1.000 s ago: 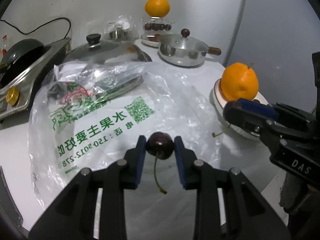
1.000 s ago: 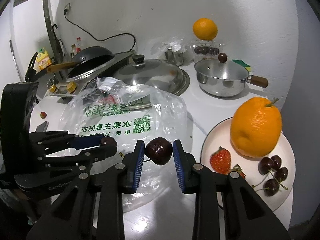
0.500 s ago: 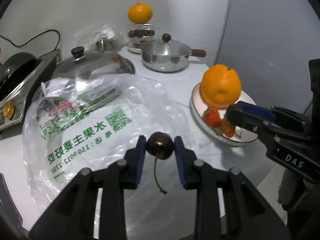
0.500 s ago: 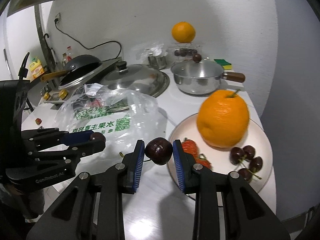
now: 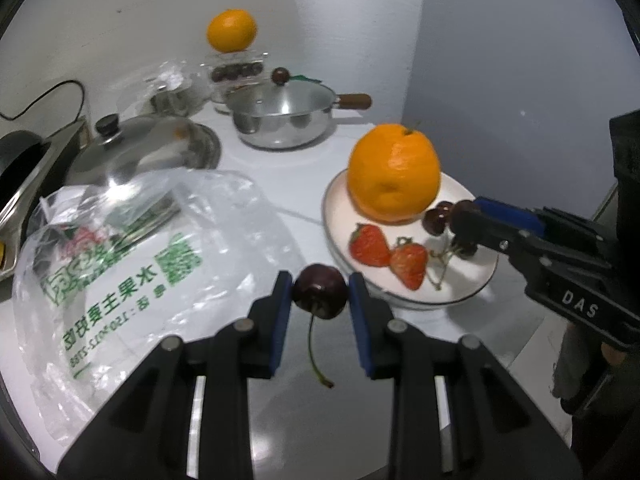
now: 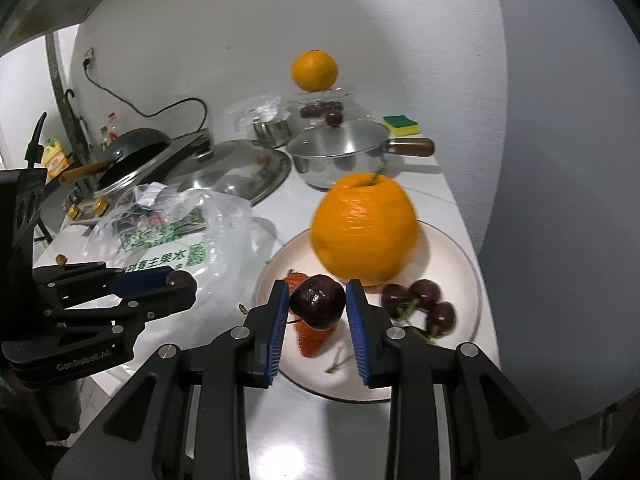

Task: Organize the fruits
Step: 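Carry both held cherries with both grippers to the white plate, then lower the cherries beside the strawberries and open both grippers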

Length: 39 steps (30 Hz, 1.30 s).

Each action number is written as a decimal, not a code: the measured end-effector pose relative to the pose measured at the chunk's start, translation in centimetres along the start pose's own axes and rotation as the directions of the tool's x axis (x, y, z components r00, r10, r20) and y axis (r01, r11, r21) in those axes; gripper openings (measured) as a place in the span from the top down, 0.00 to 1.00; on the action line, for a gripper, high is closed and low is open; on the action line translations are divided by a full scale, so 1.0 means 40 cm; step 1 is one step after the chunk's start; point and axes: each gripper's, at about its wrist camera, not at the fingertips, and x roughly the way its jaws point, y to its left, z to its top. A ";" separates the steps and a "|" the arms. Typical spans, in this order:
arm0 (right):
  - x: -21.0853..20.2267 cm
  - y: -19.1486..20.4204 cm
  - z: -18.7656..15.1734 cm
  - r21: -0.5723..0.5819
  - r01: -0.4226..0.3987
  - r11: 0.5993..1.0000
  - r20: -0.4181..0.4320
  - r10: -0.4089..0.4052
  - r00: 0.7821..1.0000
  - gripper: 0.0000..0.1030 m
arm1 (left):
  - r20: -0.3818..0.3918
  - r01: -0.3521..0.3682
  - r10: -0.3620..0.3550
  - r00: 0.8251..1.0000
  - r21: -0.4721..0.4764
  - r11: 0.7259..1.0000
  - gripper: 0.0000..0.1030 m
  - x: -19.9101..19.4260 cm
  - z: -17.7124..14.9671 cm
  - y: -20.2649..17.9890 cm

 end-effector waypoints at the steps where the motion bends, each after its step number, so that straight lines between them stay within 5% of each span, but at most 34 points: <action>1: -0.001 -0.009 -0.001 0.004 0.003 1.000 0.001 -0.003 1.000 0.70 | -0.002 0.003 -0.003 1.000 0.004 1.000 0.71 0.004 0.002 -0.007; 18: 0.011 -0.106 -0.016 0.055 0.011 0.998 -0.009 -0.011 1.000 0.70 | -0.042 0.044 -0.042 0.998 0.053 0.998 0.71 0.077 0.033 -0.105; 39: 0.057 -0.102 -0.011 0.046 -0.022 0.999 -0.037 0.023 0.999 0.70 | -0.062 0.074 -0.074 0.995 0.007 0.997 0.70 0.120 0.050 -0.092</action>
